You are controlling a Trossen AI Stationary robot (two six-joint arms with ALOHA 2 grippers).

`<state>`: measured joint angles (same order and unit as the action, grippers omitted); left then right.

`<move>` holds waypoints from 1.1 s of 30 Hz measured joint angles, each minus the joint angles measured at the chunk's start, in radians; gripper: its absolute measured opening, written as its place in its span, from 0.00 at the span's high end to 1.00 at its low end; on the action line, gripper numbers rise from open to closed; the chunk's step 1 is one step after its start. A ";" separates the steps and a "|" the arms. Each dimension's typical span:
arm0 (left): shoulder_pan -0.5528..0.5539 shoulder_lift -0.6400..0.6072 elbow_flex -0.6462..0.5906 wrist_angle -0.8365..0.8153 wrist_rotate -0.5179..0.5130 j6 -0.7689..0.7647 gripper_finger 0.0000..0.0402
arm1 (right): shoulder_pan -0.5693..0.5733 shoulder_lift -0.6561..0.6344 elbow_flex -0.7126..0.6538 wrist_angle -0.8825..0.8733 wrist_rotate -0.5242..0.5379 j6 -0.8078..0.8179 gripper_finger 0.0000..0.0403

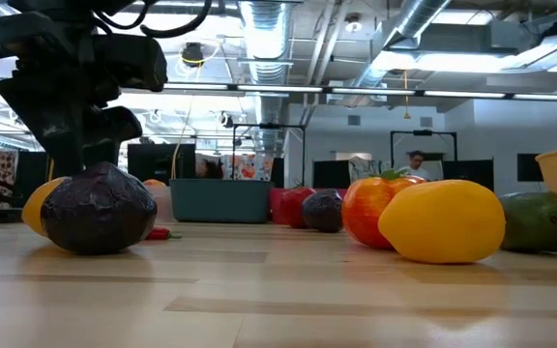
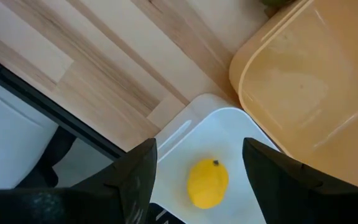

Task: Sort produce into baskets
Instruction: Put the lemon into the white bin

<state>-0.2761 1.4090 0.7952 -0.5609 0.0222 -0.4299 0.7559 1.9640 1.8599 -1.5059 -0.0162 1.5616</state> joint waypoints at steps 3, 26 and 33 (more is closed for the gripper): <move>-0.009 0.006 0.000 0.001 -0.020 -0.002 0.33 | 0.000 0.000 0.000 0.000 0.000 0.000 0.34; -0.016 0.115 0.000 0.010 -0.002 0.034 0.45 | -0.006 -0.001 0.000 0.002 0.139 -0.096 0.34; 0.022 0.002 0.047 0.002 -0.008 0.107 0.43 | -0.041 -0.001 0.000 0.042 0.343 -0.343 0.34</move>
<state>-0.2539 1.4111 0.8423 -0.5587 0.0143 -0.3229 0.7146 1.9633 1.8599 -1.4641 0.3273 1.2187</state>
